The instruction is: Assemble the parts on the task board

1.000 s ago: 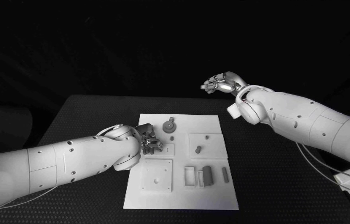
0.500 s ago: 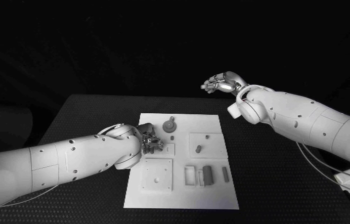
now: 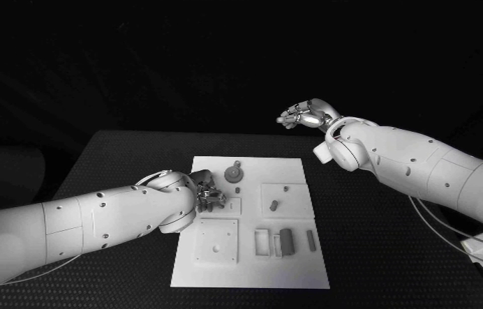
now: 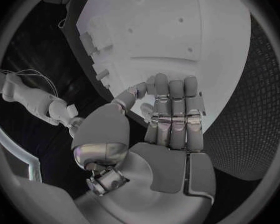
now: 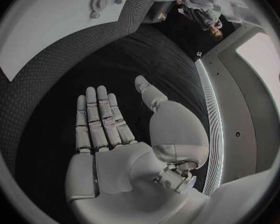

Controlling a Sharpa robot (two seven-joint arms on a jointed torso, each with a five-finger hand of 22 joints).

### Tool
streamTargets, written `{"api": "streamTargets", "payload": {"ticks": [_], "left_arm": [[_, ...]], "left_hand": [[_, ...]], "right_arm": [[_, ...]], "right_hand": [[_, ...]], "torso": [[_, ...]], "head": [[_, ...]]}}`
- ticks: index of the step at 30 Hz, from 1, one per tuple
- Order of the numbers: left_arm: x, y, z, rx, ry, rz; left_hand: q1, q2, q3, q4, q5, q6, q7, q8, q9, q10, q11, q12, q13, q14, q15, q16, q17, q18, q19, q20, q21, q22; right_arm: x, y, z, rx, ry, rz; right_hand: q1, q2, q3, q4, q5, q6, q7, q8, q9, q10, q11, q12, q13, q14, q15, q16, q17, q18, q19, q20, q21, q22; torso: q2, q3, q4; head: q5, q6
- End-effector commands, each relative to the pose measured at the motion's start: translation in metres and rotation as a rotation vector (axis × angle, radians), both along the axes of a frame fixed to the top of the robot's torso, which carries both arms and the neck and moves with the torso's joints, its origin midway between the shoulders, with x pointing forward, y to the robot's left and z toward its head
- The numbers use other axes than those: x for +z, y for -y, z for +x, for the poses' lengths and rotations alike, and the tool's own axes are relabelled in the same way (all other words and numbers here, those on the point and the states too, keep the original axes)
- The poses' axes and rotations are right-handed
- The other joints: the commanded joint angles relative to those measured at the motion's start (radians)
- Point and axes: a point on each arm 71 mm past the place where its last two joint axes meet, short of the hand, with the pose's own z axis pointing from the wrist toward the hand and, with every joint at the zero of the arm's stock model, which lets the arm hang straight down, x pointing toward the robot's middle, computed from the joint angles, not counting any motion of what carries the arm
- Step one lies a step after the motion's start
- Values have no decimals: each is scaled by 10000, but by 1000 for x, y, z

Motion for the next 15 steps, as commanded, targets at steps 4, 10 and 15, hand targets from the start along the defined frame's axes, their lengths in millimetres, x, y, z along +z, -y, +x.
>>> {"api": "streamTargets", "payload": {"ticks": [4,10,15], "left_arm": [[-3,8,-2,-598,-232,532],[-3,11,-3,-815,-205,750],[-4,13,-3,-887,-227,797]], "left_hand": [[39,116,-7,-79,-64,927,-916,19,-13,-61,-60,66,16,-18,-4,79,-22,121,-14,-38,22,246],[43,123,2,-81,-74,920,-914,19,-8,-72,-58,70,19,-28,-2,88,-29,119,-22,-36,29,245],[44,127,6,-82,-81,915,-912,19,-5,-78,-57,74,22,-36,-1,94,-35,118,-28,-35,34,245]], "right_arm": [[0,-2,0,151,-63,35],[0,-2,0,160,-69,35],[0,-2,0,156,-67,34]], "right_hand": [[4,82,-38,-42,8,-93,16,49,-16,71,-3,-67,-20,7,87,-52,12,-124,-58,16,-51,13],[3,80,-40,-42,8,-94,17,50,-18,73,-2,-67,-31,3,89,-58,13,-125,-63,18,-55,15],[4,81,-40,-42,8,-95,17,50,-20,74,-2,-67,-39,0,91,-63,14,-126,-66,19,-58,16]], "torso": [[-5,-2,5],[-3,-2,-2],[-2,1,-2]], "head": [[10,-16],[10,-12],[5,-12]]}}
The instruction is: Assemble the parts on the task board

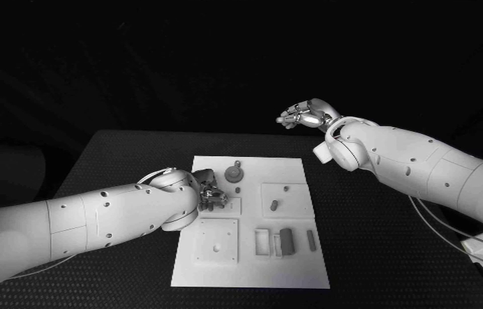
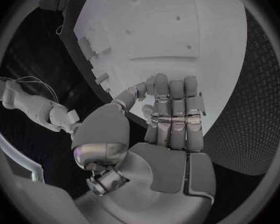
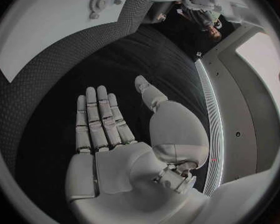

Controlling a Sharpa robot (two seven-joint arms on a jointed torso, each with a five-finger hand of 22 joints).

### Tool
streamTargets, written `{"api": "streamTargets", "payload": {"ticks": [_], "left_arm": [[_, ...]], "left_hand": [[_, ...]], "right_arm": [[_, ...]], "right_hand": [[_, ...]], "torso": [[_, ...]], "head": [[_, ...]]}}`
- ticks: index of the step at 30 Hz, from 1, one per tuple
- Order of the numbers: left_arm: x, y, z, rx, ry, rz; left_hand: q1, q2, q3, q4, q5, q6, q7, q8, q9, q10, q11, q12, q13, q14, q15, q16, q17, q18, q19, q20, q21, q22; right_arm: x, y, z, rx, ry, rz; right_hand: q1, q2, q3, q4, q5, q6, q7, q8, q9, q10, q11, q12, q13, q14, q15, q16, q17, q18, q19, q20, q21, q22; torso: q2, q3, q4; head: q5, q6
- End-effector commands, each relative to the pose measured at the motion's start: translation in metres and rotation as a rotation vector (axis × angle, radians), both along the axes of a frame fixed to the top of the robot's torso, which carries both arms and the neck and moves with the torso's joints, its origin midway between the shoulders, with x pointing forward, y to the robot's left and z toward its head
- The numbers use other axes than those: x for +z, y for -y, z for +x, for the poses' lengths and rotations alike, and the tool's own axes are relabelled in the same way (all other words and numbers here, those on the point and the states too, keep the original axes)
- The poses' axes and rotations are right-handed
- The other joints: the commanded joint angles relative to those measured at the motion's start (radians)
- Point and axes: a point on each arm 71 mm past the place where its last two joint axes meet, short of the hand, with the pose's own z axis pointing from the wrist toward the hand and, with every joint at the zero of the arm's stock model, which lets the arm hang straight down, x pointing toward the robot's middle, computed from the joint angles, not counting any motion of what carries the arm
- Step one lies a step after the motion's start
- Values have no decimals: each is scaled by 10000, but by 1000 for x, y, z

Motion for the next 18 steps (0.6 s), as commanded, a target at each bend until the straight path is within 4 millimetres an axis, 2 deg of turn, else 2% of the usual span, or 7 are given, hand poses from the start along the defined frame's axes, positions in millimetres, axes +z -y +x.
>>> {"api": "streamTargets", "payload": {"ticks": [1,7,9,10,18], "left_arm": [[-6,7,-5,-451,-316,286],[-6,9,-4,-469,-371,221],[-7,10,-4,-439,-384,179],[-7,10,-4,-418,-380,161],[-6,9,-3,-295,-347,45]], "left_hand": [[35,122,9,-56,-60,896,-890,-60,-7,-84,-57,36,12,-41,0,60,-18,128,-31,-35,41,254],[10,32,58,60,-672,752,-827,-122,21,-239,-22,21,4,-190,17,112,-167,119,-141,-16,69,235],[-19,-132,52,194,-1237,714,-812,-144,37,-284,-10,14,-8,-243,23,138,-253,121,-176,-9,66,228],[-35,-192,45,246,-1401,694,-803,-157,41,-306,-4,8,-15,-268,27,145,-284,120,-191,-6,62,226],[-446,-634,-203,683,-1753,600,-756,-224,50,-413,22,-23,-45,-377,42,184,-407,120,-260,7,24,217]], "right_arm": [[0,-1,0,116,-38,32],[0,-2,0,126,-43,34],[0,-1,0,110,-39,31],[0,-1,0,112,-41,30],[0,-2,0,114,-47,31]], "right_hand": [[4,82,-40,-42,9,-59,53,50,-11,75,-2,-67,-13,0,91,-63,16,-126,-66,19,-59,17],[3,78,-43,-42,8,-61,55,50,-13,75,-1,-68,-21,-1,92,-67,17,-127,-69,20,-62,19],[4,78,-43,-42,8,-64,56,49,-14,73,-1,-69,-25,-2,93,-69,18,-127,-71,21,-63,19],[4,77,-43,-42,8,-65,57,49,-15,73,0,-70,-28,-3,93,-70,18,-128,-71,21,-64,20],[3,68,-49,-42,8,-79,65,45,-22,68,5,-75,-58,-13,99,-87,22,-131,-84,25,-76,24]], "torso": [[2,-2,1],[9,-3,-3],[8,-7,-7],[8,-10,-9],[2,-1,7]], "head": [[-7,8],[-25,-6],[-28,-11],[-28,-6],[-44,-16]]}}
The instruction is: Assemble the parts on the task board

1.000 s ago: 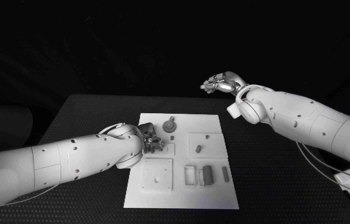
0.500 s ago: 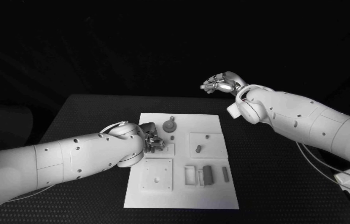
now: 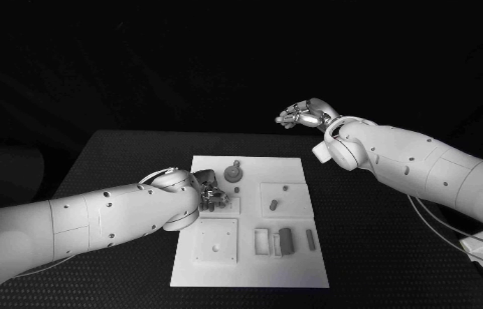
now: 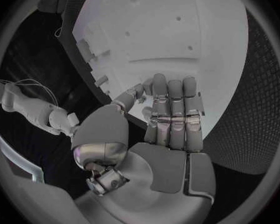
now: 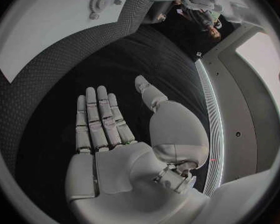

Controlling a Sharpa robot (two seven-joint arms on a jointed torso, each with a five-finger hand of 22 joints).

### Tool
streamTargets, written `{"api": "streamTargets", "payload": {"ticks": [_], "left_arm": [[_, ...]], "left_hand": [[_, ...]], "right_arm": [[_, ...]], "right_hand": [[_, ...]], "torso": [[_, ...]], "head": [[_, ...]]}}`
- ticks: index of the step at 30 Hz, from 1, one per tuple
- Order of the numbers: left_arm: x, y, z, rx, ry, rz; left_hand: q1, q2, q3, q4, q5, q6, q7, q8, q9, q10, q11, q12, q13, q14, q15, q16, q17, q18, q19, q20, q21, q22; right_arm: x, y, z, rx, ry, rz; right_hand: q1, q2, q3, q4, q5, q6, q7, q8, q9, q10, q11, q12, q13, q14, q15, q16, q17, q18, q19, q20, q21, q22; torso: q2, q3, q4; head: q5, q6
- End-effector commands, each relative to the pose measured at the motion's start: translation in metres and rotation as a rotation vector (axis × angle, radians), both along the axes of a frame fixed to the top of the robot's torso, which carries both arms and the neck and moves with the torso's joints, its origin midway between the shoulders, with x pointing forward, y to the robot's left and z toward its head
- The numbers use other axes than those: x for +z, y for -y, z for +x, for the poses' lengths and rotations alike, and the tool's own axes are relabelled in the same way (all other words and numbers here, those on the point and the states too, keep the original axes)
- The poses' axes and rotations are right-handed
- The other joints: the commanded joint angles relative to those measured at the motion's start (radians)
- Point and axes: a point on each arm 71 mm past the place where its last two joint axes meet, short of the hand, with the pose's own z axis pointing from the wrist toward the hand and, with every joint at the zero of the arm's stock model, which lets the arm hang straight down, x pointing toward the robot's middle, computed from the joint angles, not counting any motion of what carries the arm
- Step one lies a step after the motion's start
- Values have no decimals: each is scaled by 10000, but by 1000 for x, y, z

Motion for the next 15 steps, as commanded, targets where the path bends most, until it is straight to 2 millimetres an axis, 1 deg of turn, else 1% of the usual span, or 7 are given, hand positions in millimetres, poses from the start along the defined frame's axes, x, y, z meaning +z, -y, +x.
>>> {"api": "streamTargets", "payload": {"ticks": [1,2,3,8,9,11,15], "left_arm": [[-4,4,-4,-182,-275,-151],[-4,4,-4,-174,-270,-154],[-4,4,-4,-166,-270,-154],[-5,1,-3,-100,-263,-141],[-5,0,-3,-93,-268,-141],[-5,-1,-3,-86,-273,-138],[-5,-3,-3,-45,-267,-131]], "left_hand": [[-151,-233,-44,193,-206,447,-507,-72,-8,-250,-153,-23,-19,-94,-6,82,-46,187,-66,-7,-26,199],[-179,-308,-46,320,-539,441,-509,-80,1,-259,-156,-17,-22,-111,-13,110,-78,193,-73,-4,-35,198],[-200,-368,-48,387,-622,435,-507,-86,4,-266,-155,-15,-24,-124,-8,121,-96,195,-80,-6,-43,197],[-362,-631,-93,640,-727,402,-491,-113,10,-312,-144,-21,-36,-172,1,152,-152,195,-100,-1,-70,193],[-362,-631,-93,640,-727,402,-491,-113,10,-312,-144,-21,-36,-172,1,152,-152,195,-100,-1,-70,193],[-508,-789,-140,771,-775,387,-486,-125,9,-325,-142,-23,-39,-188,4,158,-167,196,-111,-2,-84,187],[-524,-918,-111,899,-798,383,-489,-130,19,-339,-144,-15,-40,-209,-3,185,-195,204,-117,-2,-96,192]], "right_arm": [[0,-1,0,95,-34,30],[0,-1,0,95,-36,29],[0,-1,0,96,-37,29],[0,0,0,76,-38,24],[0,0,0,72,-37,23],[0,0,0,69,-35,23],[0,0,0,53,-26,21]], "right_hand": [[2,67,-23,-15,8,-82,67,44,-13,66,6,-37,-20,22,63,-49,15,-131,-63,3,-39,17],[2,63,-25,-15,8,-86,69,42,-15,63,8,-39,-27,19,65,-54,16,-132,-67,4,-42,18],[2,62,-25,-15,8,-89,71,42,-16,62,8,-40,-32,16,66,-57,16,-133,-70,5,-44,19],[2,56,-30,-14,8,-107,78,36,-24,51,16,-48,-63,2,73,-75,20,-137,-86,9,-57,24],[1,53,-33,-14,8,-111,82,35,-26,48,19,-50,-74,-3,75,-81,21,-139,-91,10,-61,26],[1,51,-35,-13,8,-116,85,34,-29,46,21,-51,-84,-8,78,-88,22,-140,-96,11,-65,29],[-1,45,-39,-13,8,-123,89,32,-32,43,24,-54,-99,-17,83,-97,24,-142,-103,13,-70,32]], "torso": [[-1,4,15],[0,2,15],[0,1,15],[-2,3,11],[-1,5,11],[-3,5,11],[-5,1,11]], "head": [[-12,-7],[-14,-7],[-14,-7],[-14,-12],[-15,-13],[-12,-19],[-16,-13]]}}
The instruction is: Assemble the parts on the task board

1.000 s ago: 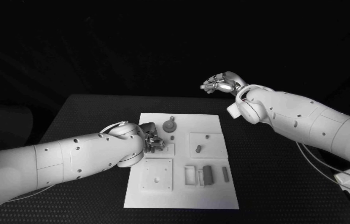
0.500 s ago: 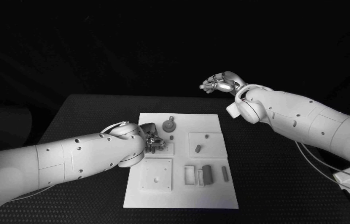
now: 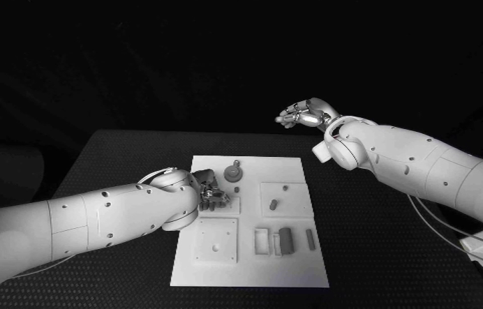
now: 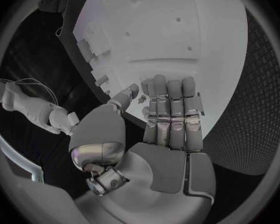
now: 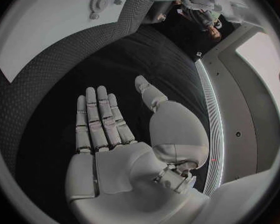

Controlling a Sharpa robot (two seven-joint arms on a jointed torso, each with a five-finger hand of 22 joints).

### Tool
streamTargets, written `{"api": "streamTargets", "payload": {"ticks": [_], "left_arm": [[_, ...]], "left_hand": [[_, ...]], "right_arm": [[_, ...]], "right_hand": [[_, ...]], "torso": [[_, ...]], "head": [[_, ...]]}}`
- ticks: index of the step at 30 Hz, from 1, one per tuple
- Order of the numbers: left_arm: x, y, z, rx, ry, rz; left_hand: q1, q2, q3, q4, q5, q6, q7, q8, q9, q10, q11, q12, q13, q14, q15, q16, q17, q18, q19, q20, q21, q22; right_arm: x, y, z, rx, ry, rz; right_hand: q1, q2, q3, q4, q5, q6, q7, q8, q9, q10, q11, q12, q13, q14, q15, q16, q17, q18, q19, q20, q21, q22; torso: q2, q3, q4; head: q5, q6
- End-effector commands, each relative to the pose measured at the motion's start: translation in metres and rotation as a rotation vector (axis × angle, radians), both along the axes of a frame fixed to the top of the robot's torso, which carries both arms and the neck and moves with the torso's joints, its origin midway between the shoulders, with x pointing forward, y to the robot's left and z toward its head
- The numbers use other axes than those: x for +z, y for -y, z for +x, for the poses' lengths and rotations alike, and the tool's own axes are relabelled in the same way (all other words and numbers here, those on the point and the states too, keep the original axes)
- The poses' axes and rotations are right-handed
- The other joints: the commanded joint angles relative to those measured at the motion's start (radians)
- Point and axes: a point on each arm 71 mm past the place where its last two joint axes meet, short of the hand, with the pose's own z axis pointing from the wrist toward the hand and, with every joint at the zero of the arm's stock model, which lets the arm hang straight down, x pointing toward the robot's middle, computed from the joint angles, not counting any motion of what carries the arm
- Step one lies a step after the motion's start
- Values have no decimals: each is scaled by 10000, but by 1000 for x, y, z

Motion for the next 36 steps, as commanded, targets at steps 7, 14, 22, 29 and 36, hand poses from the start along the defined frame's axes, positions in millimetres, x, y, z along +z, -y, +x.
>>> {"api": "streamTargets", "payload": {"ticks": [7,14,22,29,36], "left_arm": [[-4,-5,-2,49,-187,-48],[-4,-7,-2,78,-199,-9],[-4,-14,-3,177,-190,38],[-2,-20,-5,297,-282,-107],[9,-17,-3,282,-352,-540]], "left_hand": [[-27,-206,-1,152,-59,-71,-7,-39,22,-30,22,-5,-14,-91,8,95,-33,205,-48,-3,-30,196],[-177,-272,-270,326,15,-96,0,-42,65,-63,25,28,-2,-146,11,186,-82,211,-82,3,-43,208],[-235,-175,-529,234,51,-100,-9,-40,88,-73,19,44,5,-165,6,227,-105,222,-94,-1,-45,204],[-221,-175,-558,211,49,-100,-12,-40,91,-76,17,46,6,-169,4,235,-111,226,-93,-4,-45,203],[-220,-252,-633,182,51,-184,23,-97,76,-171,45,7,-14,-262,20,215,-156,217,-154,12,-91,187]], "right_arm": [[0,0,0,51,-16,23],[0,0,0,54,-16,24],[0,1,0,44,-21,20],[0,3,1,0,-19,8],[0,4,1,-38,-18,-2]], "right_hand": [[-6,42,-46,-9,8,-80,81,31,-19,38,29,-57,-55,-47,97,-86,19,-150,-115,6,-87,20],[-7,43,-49,-7,8,-86,84,31,-22,37,32,-58,-72,-56,102,-96,22,-153,-126,8,-94,25],[-8,46,-49,-6,8,-87,86,31,-23,38,32,-58,-80,-58,104,-100,24,-153,-129,9,-96,28],[-9,47,-51,-5,8,-88,87,33,-24,40,32,-57,-88,-59,106,-103,26,-154,-132,9,-99,31],[-14,45,-55,-3,8,-89,89,34,-26,41,33,-56,-99,-61,107,-108,29,-156,-136,11,-102,35]], "torso": [[3,-9,-1],[-3,-12,7],[-4,-7,4],[-1,-10,5],[-8,-13,9]], "head": [[-17,0],[-26,6],[-38,2],[-44,10],[-33,53]]}}
